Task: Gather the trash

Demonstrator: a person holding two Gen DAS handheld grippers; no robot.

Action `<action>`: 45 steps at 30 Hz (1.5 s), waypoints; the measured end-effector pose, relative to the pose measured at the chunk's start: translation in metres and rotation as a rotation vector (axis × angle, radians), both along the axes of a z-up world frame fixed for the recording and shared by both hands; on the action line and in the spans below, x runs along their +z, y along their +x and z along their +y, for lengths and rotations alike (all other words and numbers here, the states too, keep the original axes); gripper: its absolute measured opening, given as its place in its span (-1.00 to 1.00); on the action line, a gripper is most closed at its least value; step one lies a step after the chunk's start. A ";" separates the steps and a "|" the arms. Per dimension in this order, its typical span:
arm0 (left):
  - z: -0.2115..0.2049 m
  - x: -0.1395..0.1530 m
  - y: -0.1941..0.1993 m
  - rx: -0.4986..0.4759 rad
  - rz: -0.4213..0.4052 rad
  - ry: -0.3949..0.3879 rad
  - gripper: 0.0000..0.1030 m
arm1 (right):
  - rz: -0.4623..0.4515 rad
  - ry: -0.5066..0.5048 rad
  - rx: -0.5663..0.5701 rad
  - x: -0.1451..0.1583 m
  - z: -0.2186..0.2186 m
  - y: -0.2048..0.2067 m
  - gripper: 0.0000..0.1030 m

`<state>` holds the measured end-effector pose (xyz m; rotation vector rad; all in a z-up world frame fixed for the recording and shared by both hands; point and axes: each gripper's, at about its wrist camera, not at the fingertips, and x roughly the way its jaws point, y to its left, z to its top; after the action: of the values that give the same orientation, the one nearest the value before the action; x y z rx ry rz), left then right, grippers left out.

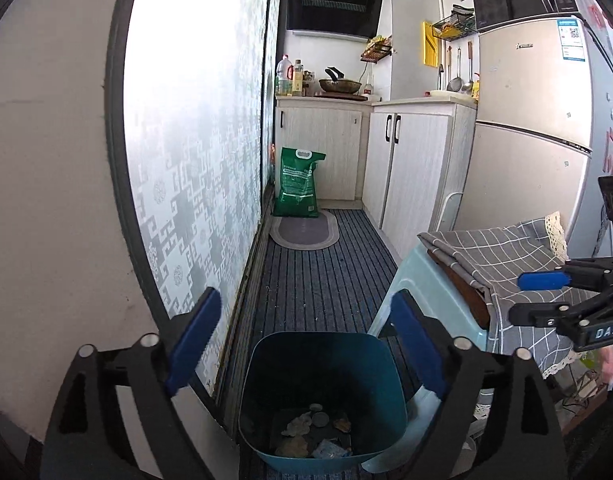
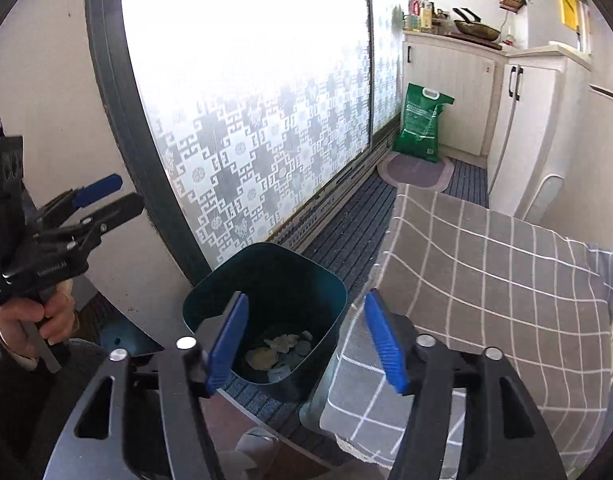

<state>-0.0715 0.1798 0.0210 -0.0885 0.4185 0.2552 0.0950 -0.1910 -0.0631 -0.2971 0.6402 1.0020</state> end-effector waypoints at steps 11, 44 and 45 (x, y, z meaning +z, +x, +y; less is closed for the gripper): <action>-0.019 0.005 -0.026 -0.007 0.006 -0.018 0.94 | -0.099 0.059 -0.101 0.037 -0.121 -0.029 0.88; -0.036 -0.009 -0.025 0.029 0.069 0.043 0.94 | -0.109 0.126 -0.183 0.035 -0.195 -0.033 0.93; -0.036 -0.009 -0.025 0.029 0.068 0.043 0.94 | -0.109 0.126 -0.182 0.035 -0.194 -0.033 0.93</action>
<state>-0.0968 0.1433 0.0116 -0.0441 0.4791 0.2961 0.0617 -0.3852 -0.0279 -0.1780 0.4937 0.8417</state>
